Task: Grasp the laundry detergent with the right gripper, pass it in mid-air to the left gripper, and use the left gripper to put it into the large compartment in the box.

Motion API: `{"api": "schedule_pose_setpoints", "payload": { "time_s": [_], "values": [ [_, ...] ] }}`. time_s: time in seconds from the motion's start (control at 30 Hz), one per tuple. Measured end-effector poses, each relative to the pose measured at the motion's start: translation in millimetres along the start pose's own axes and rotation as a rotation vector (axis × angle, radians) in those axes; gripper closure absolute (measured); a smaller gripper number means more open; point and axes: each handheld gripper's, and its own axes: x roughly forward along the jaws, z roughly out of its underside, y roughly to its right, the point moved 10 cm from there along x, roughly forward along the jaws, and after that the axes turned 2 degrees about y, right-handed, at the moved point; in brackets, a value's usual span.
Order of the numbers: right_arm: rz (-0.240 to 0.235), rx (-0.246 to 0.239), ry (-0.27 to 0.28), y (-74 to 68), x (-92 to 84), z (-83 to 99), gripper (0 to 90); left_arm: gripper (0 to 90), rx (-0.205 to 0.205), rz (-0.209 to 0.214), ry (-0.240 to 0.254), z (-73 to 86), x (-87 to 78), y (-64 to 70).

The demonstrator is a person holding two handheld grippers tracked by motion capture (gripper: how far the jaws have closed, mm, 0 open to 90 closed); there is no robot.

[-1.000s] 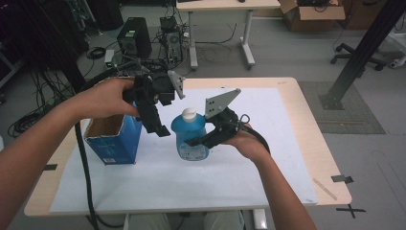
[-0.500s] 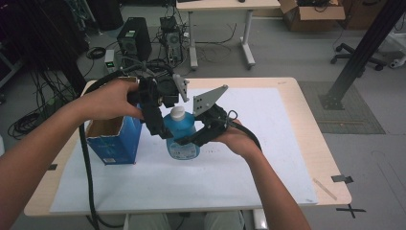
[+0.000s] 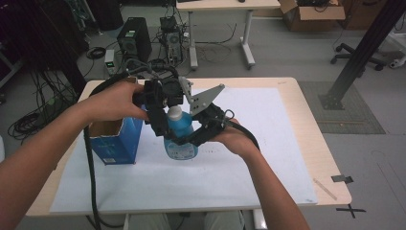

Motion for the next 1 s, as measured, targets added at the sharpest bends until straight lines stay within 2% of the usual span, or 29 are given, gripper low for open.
{"api": "schedule_pose_setpoints", "payload": {
  "time_s": [0.33, 0.67, 0.73, 1.0],
  "values": [
    [-0.002, 0.001, 0.004, -2.1, 0.1, -1.9, 43.1, 12.5, -0.01, 0.014, 0.01, -1.6, 8.0, 0.1],
    [0.0, -0.002, 0.002, -1.9, -1.0, -0.7, 43.1, 20.4, 0.011, 0.018, 0.002, -2.2, 11.4, -0.6],
    [0.001, -0.005, 0.002, -1.7, -1.3, -0.8, 43.0, 20.5, 0.001, 0.024, 0.002, -2.4, 12.1, 0.1],
    [-0.001, -0.001, 0.007, -1.9, -0.8, -0.4, 43.0, 25.6, 0.008, 0.036, 0.014, -4.4, 10.8, 1.1]
  ]
}}
